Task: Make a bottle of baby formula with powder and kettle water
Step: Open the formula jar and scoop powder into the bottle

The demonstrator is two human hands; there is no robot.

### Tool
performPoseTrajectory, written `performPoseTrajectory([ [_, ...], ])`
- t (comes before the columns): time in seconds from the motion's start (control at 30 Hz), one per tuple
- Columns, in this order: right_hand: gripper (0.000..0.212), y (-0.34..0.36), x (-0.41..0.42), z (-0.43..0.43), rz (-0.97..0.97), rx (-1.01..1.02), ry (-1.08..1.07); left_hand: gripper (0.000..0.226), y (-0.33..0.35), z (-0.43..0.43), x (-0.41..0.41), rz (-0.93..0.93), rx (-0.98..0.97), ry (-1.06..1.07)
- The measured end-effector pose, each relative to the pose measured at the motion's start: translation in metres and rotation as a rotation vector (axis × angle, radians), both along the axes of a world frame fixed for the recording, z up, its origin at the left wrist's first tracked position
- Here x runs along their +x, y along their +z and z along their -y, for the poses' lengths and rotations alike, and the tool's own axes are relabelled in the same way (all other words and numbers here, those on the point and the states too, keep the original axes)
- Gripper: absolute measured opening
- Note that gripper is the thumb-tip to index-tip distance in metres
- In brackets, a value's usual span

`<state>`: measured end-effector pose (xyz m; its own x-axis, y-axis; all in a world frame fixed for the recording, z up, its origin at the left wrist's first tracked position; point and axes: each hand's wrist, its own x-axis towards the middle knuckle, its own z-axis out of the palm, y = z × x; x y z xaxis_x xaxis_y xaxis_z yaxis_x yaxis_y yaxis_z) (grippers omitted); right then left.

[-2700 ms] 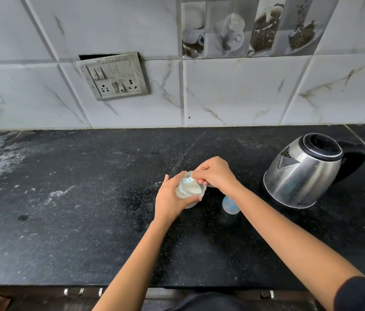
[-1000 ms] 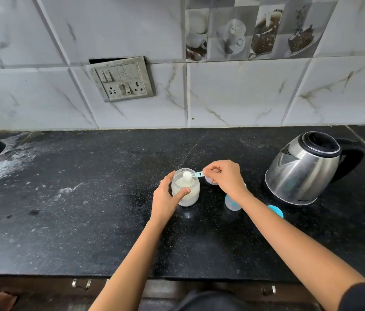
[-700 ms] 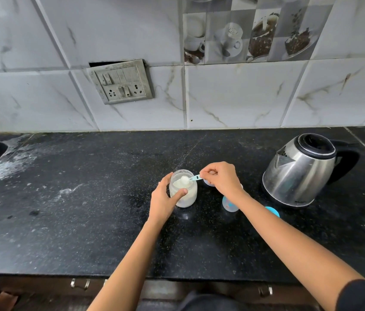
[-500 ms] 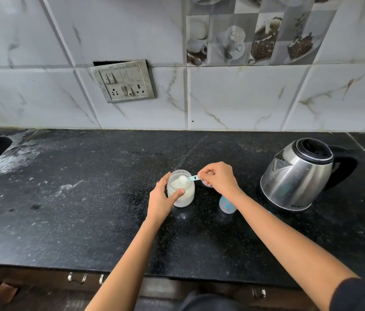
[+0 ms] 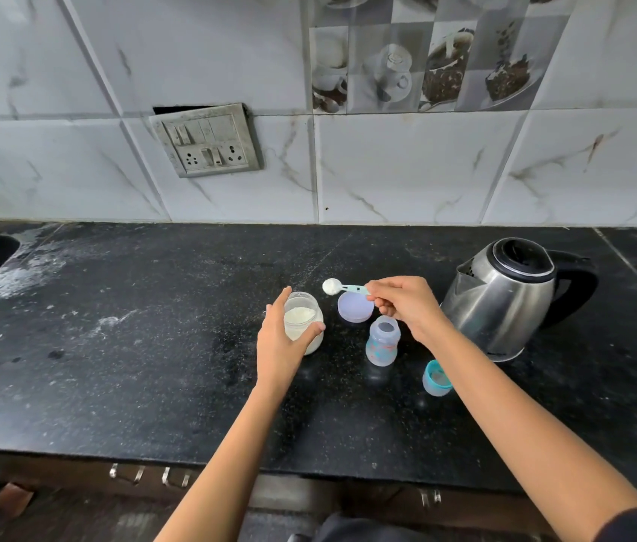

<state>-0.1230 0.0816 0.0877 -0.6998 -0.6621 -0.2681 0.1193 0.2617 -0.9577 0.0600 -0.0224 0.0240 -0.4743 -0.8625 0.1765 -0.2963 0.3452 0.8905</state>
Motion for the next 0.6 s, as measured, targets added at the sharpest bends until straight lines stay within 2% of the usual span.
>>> performPoseTrajectory([
  [0.33, 0.008, -0.011, -0.027, -0.064, 0.016, 0.013, -0.118, 0.082, -0.009, -0.043, -0.040, 0.071, -0.005, -0.225],
  [0.6, 0.006, -0.033, -0.035, -0.087, -0.035, 0.050, -0.146, 0.083, -0.031, -0.058, -0.066, 0.198, 0.109, -0.309],
])
